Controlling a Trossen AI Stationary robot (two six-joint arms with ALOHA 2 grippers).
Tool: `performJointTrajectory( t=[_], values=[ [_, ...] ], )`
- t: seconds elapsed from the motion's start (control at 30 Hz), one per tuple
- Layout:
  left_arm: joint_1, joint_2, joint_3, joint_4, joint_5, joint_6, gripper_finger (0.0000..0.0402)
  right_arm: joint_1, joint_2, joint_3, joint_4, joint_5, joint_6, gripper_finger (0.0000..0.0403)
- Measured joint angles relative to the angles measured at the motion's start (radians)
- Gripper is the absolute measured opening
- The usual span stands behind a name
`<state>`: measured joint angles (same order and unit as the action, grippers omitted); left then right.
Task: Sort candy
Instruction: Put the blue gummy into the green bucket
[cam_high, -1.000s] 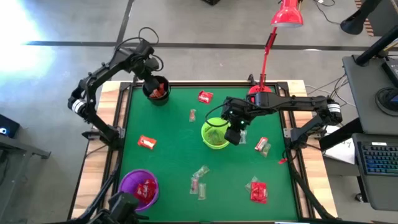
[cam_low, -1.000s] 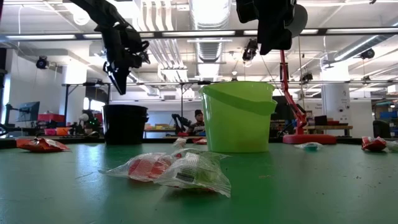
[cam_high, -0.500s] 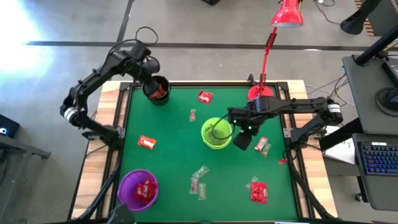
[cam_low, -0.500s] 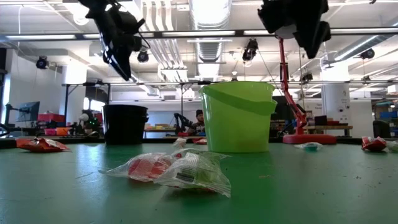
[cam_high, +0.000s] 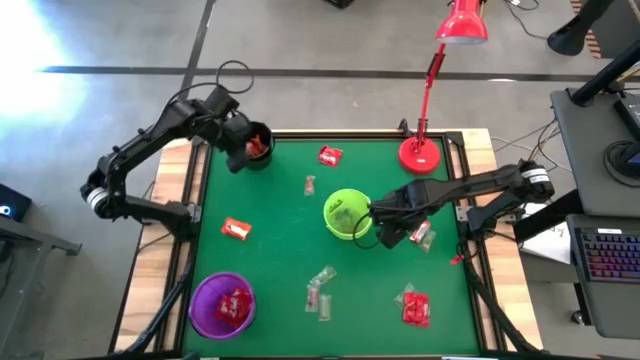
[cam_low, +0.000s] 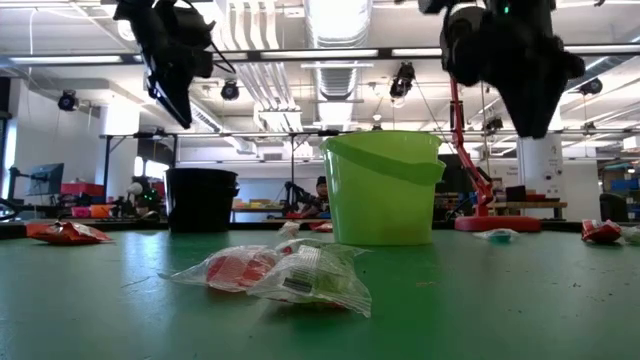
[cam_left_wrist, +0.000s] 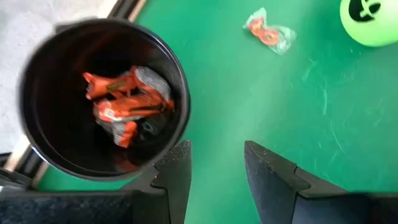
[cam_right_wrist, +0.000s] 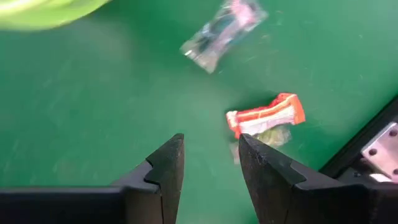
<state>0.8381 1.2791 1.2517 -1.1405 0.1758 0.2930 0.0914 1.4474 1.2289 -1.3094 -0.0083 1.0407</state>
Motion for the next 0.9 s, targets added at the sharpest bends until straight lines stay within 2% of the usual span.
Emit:
performJointTrajectory(
  t=[0.2, 0.47, 0.57, 0.9],
  values=[
    [-0.006, -0.058, -0.041, -0.001, 0.000, -0.022, 0.0130, -0.021, -0.001, -0.102, 0.104, 0.037, 0.088, 0.0146],
    [-0.006, -0.126, -0.036, 0.000, 0.000, -0.044, 0.0130, -0.059, -0.002, -0.196, 0.253, 0.041, 0.103, 0.0146],
    [-0.006, -0.147, -0.035, -0.002, 0.000, -0.046, 0.0130, -0.073, -0.010, -0.231, 0.265, 0.078, 0.125, 0.0146],
    [-0.006, -0.171, -0.035, -0.004, 0.000, -0.067, 0.0130, -0.128, -0.170, -0.387, 0.499, 0.111, 0.157, 0.0146]
  ],
)
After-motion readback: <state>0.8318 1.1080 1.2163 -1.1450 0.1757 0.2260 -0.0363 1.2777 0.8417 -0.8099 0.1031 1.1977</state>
